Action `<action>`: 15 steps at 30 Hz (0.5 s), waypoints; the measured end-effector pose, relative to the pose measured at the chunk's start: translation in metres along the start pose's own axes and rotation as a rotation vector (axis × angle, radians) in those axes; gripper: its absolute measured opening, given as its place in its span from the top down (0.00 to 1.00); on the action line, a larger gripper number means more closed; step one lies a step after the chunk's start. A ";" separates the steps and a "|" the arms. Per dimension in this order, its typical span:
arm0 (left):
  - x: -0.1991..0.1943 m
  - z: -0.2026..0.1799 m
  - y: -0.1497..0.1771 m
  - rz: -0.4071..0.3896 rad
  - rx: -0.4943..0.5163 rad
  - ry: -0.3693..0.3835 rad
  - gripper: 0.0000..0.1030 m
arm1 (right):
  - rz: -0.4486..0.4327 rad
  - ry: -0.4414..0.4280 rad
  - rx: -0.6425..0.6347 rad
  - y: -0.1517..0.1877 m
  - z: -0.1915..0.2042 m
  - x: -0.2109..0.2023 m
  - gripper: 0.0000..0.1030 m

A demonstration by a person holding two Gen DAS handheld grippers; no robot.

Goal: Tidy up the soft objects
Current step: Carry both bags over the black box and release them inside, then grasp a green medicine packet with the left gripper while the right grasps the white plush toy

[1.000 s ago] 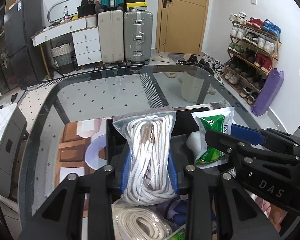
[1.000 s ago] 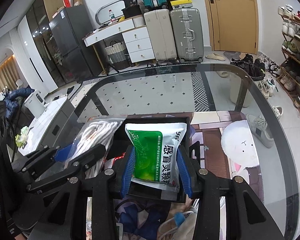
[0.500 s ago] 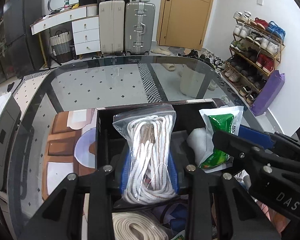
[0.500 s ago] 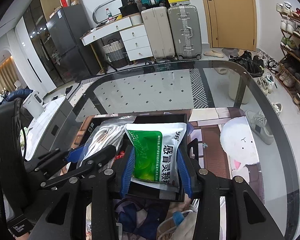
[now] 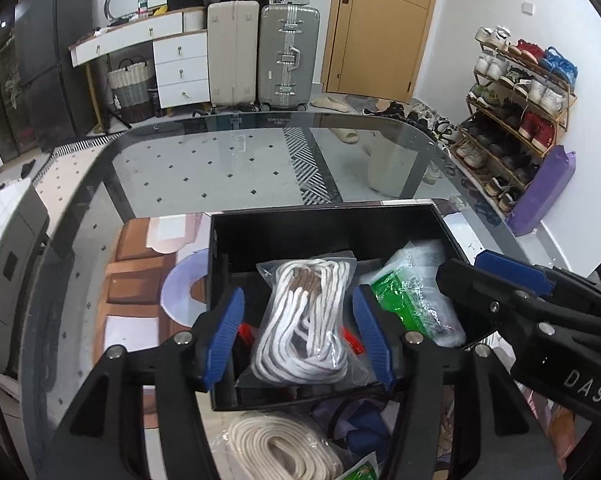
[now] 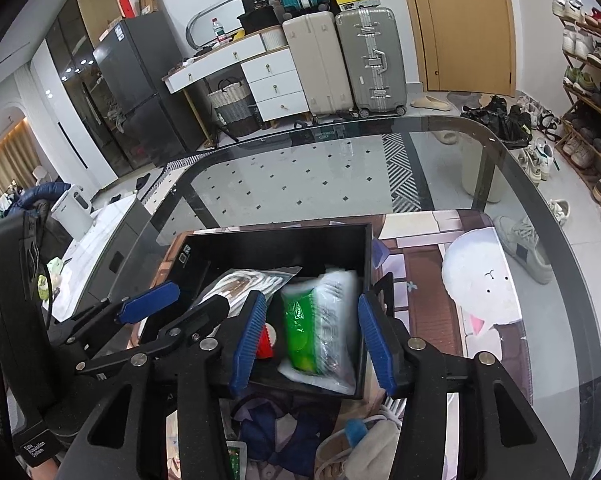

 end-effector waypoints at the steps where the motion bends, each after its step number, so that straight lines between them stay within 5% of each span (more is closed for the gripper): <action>1: -0.002 -0.001 0.001 -0.001 0.007 -0.008 0.43 | 0.000 -0.001 -0.003 0.001 0.001 -0.001 0.52; 15: -0.040 0.008 0.034 0.018 0.052 -0.024 0.37 | 0.016 -0.014 -0.081 0.033 0.006 -0.039 0.52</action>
Point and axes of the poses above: each gripper's, at about its wrist camera, not at the fingertips, and x roughly the way its jaws point, z to its left, y to its underside, the point moved 1 cm from there along x, roughly the way its jaws point, and after that the axes turned 13 degrees about z, right-handed, at the moved point
